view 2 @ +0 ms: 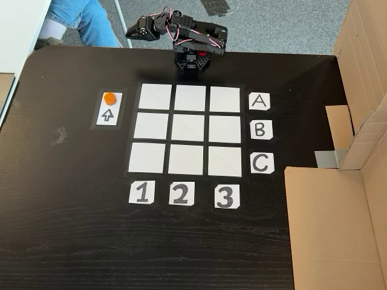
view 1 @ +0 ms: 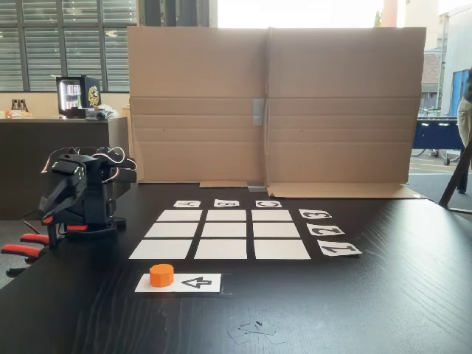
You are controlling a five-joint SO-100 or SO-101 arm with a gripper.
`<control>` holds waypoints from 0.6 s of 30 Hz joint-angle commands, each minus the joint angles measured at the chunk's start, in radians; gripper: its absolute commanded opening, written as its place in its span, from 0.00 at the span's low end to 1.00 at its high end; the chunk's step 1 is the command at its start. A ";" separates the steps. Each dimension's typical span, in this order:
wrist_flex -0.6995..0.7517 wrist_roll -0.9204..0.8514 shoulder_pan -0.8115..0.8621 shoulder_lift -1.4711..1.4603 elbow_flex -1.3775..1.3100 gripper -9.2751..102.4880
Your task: Pick up the round, orange token and place it in the grid on square B2.
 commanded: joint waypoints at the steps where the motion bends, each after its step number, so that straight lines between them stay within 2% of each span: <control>1: 0.034 -0.008 -0.015 -0.086 -0.110 0.08; 10: 0.144 0.011 -0.106 -0.437 -0.420 0.08; 18: 0.307 0.011 -0.126 -0.808 -0.796 0.08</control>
